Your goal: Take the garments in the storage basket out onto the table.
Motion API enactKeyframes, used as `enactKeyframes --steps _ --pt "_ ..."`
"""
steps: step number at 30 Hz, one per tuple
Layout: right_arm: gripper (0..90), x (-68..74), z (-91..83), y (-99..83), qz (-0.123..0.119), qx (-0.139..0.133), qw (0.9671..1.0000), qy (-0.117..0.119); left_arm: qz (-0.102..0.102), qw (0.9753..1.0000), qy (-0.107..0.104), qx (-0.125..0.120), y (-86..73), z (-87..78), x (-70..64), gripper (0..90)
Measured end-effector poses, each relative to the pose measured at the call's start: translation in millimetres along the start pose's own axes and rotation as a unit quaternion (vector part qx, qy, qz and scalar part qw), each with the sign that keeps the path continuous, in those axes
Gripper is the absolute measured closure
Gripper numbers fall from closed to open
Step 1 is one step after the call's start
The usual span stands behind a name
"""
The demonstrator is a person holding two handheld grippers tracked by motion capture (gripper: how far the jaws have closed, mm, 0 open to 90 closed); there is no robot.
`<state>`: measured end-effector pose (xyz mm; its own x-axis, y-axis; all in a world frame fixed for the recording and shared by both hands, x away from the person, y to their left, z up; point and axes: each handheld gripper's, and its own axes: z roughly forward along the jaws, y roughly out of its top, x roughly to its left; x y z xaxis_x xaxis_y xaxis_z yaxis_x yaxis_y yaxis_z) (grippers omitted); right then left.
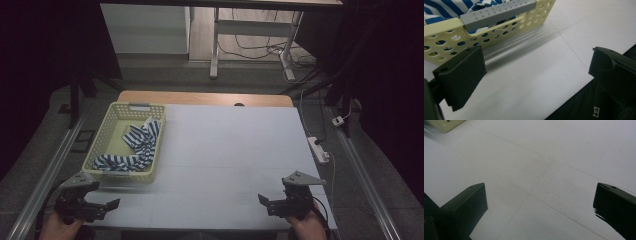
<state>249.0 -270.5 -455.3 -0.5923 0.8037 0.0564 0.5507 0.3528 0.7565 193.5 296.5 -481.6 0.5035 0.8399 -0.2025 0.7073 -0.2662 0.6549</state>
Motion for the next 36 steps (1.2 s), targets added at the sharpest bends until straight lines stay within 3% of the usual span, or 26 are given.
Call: enactKeyframes --steps 4,12,17,29,36 --pt "0.0 -4.0 -1.4 -0.5 0.02 -0.007 0.9998 0.005 0.001 1.0 0.001 0.004 0.4 0.7 0.2 0.8" --pt "0.0 -8.7 -1.6 -0.9 0.024 0.0 0.9997 0.01 -0.002 1.0 -0.002 0.008 0.8 1.3 0.7 0.7" --pt "0.0 -5.3 2.2 0.0 0.004 0.017 0.9997 0.019 -0.006 0.9999 -0.008 0.012 1.3 2.1 2.4 0.7" --pt "0.0 -3.6 3.1 0.0 -0.005 0.022 0.9996 0.018 -0.014 0.9997 -0.016 0.014 2.1 2.1 4.7 0.0" --pt "0.0 -3.0 3.5 0.2 -0.009 0.024 0.9995 0.019 0.005 0.9999 -0.009 -0.009 4.9 -2.2 1.4 0.0"
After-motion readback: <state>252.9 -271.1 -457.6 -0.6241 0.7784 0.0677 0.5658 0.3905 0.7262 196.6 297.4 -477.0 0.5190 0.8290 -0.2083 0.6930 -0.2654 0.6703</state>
